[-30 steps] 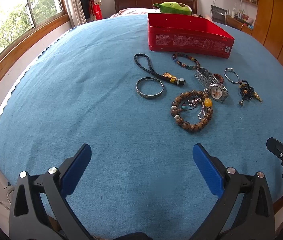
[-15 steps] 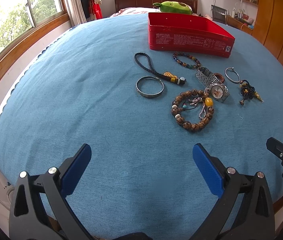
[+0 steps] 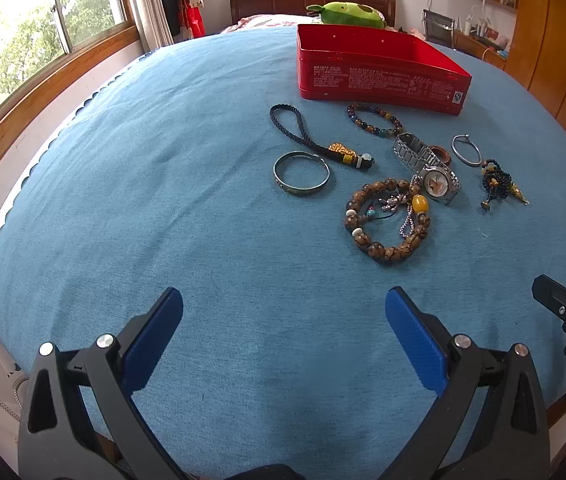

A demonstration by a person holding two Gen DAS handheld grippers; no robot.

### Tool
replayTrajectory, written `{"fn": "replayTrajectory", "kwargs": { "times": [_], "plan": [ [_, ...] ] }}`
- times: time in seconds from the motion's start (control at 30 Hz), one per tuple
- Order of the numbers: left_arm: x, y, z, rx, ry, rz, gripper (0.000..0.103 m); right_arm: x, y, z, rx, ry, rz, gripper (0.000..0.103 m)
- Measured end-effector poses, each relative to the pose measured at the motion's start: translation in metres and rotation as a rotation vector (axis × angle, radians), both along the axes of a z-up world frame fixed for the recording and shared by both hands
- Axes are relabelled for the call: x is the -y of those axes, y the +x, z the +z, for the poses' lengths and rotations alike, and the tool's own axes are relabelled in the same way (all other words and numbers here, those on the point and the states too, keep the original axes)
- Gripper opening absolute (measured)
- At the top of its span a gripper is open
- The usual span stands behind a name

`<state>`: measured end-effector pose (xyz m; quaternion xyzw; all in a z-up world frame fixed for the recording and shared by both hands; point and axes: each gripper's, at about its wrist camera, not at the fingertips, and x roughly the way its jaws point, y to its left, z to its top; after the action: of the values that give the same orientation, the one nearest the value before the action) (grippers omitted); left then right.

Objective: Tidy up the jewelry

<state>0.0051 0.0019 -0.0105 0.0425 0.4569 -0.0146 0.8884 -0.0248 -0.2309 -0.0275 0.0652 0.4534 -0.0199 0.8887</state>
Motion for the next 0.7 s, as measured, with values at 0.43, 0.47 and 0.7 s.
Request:
{"fn": "replayTrajectory", "kwargs": {
  "times": [0.43,0.47,0.7],
  "plan": [
    [-0.001,0.002,-0.002,-0.005,-0.007,-0.002,0.100,0.000,0.001,-0.001,-0.002,0.006,0.002,0.099],
    [-0.002,0.002,-0.002,-0.005,-0.010,-0.003,0.100,-0.001,0.002,-0.002,-0.003,0.010,0.005,0.099],
    [-0.029,0.017,-0.006,-0.060,-0.194,-0.047,0.100,0.009,0.011,-0.001,-0.004,0.111,0.064,0.099]
  ]
}}
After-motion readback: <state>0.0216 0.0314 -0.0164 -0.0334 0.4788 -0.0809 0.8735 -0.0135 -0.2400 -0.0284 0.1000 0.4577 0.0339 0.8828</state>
